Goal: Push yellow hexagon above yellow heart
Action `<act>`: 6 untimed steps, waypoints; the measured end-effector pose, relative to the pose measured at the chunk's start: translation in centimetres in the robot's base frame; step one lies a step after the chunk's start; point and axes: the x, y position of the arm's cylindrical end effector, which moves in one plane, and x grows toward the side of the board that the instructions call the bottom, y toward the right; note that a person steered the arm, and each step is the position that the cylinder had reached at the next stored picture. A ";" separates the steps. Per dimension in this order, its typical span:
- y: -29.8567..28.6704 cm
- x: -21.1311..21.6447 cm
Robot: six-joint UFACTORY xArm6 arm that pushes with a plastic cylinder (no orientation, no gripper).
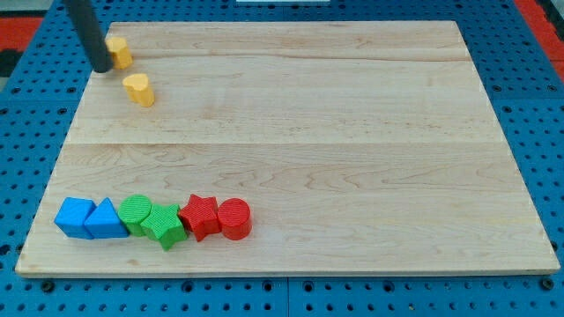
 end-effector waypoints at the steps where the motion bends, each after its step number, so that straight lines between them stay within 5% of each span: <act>1: -0.3 -0.6; 4: 7.2 -4.1; 6: 12.6 6.5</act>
